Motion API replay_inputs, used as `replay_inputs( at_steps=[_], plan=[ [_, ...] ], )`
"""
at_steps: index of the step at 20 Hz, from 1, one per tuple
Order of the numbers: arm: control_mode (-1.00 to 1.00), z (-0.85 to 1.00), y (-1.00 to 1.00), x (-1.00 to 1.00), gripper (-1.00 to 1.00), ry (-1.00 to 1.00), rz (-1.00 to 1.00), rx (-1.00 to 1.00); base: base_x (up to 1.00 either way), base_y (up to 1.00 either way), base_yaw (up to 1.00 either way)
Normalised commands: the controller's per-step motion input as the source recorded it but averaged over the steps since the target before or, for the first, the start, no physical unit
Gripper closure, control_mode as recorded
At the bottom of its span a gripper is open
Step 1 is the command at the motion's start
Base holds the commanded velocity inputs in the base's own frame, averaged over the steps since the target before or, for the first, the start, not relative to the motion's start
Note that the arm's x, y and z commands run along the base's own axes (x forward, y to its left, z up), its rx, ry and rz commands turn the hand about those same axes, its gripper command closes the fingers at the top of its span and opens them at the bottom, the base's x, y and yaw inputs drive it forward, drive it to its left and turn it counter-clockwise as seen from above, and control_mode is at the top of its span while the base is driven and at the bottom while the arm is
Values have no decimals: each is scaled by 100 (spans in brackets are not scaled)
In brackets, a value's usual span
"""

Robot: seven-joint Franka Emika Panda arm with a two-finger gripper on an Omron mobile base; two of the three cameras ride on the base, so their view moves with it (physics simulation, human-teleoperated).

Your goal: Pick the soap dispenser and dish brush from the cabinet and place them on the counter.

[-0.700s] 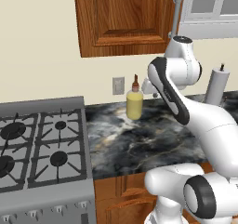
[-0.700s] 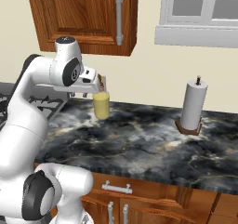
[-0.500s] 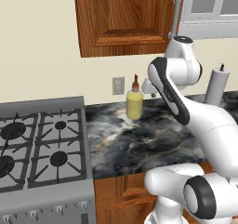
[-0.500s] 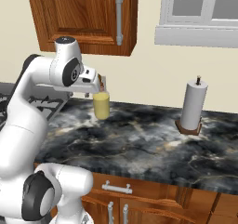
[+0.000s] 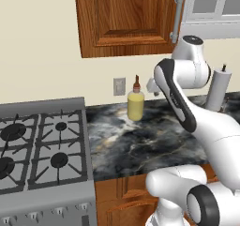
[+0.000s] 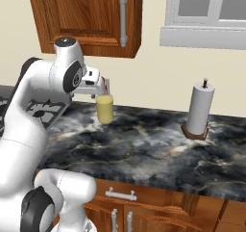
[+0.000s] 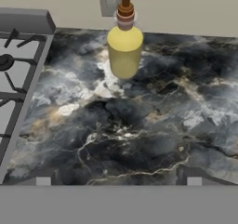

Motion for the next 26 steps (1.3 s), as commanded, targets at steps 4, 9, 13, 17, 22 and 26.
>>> replay_inputs(
  at_steps=[4,9,13,17,22,26],
  plan=[
    [-100,12,-18,-13,-100,-10,0,1,0,0,0],
    [-100,13,-21,-11,-100,-8,-1,2,0,0,0],
    [-100,15,-21,-11,-100,-10,-1,2,0,0,0],
    [-100,16,-15,-4,-100,-10,0,2,0,0,0],
    [-100,17,-11,-7,-100,-12,0,1,0,0,0],
    [-100,21,-14,-13,-100,-14,0,0,0,0,0]
  ],
)
